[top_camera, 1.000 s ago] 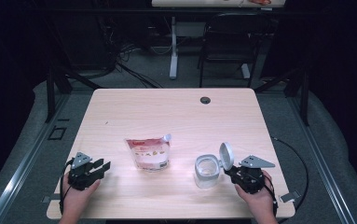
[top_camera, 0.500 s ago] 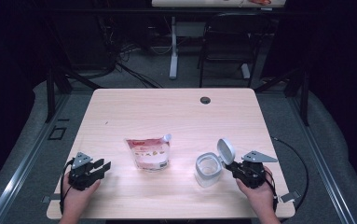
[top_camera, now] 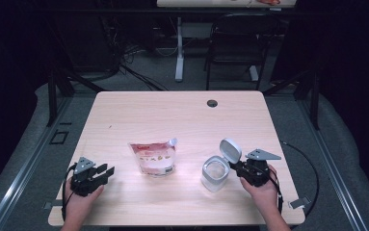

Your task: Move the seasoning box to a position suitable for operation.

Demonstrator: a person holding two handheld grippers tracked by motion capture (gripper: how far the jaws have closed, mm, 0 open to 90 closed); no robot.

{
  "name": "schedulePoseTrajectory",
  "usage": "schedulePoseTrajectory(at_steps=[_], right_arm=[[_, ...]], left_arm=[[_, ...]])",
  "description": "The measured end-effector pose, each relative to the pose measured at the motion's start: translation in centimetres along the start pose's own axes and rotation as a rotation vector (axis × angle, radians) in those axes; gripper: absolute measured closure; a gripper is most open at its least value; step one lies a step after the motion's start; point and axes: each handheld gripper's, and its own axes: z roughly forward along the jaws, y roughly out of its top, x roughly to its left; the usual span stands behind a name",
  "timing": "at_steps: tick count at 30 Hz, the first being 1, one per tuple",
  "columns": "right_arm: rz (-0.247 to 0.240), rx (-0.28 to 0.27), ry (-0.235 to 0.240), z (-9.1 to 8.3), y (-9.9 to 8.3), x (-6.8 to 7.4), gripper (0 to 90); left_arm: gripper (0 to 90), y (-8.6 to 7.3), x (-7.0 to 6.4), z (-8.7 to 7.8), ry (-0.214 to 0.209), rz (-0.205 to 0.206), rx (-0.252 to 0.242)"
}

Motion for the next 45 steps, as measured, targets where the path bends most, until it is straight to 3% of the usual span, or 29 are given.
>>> schedulePoseTrajectory(at_steps=[14, 17, 26, 31, 34, 45], right_arm=[[0.009, -0.01, 0.029, 1.0, 0.7, -0.3, 81.5], [0.025, -0.025, 0.054, 1.1, 0.8, -0.4, 82.5], [0.002, -0.019, 0.076, 1.4, 0.8, -0.4, 82.6], [0.01, -0.026, 0.073, 1.5, 0.8, -0.6, 82.2], [-0.012, -0.028, 0.053, 1.2, 0.8, -0.4, 81.5], [-0.045, -0.014, -0.001, -1.0, 0.1, -0.3, 73.1]], left_arm=[[62.9, 0.0, 0.0, 0.1, -0.001, 0.006, 0.006], [62.9, 0.0, 0.0, 0.1, -0.001, 0.005, 0.006], [63.8, 0.0, -0.2, 0.3, -0.007, 0.02, 0.007], [63.9, 0.1, -0.2, 0.3, -0.013, 0.032, 0.007], [63.9, 0.1, -0.2, 0.2, -0.028, 0.029, 0.006], [63.2, 0.1, -0.2, 0.1, -0.058, 0.019, -0.012]])
